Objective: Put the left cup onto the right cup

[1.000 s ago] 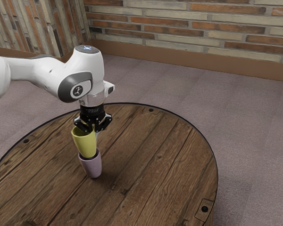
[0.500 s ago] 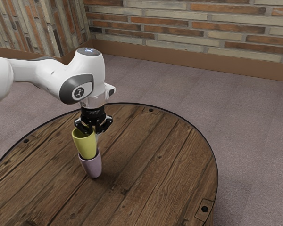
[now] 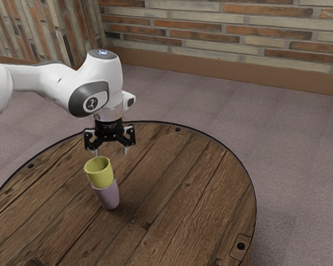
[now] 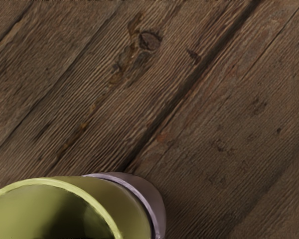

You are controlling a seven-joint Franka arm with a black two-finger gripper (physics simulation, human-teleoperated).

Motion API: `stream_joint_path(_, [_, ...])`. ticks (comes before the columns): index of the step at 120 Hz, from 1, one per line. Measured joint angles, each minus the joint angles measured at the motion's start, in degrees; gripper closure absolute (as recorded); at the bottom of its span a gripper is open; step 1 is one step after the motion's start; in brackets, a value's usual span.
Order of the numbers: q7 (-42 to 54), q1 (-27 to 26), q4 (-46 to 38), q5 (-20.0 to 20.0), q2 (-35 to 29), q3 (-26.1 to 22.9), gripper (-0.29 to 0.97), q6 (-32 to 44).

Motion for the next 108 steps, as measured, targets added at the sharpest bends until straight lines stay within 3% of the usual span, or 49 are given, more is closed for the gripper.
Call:
stream_joint_path(52, [0.9, 0.1, 1.4, 0.0, -2.0, -0.3, 0.01, -0.6])
stream_joint_path(108, [14.6, -3.8, 19.0, -4.9, -4.0, 3.3, 0.00, -15.4])
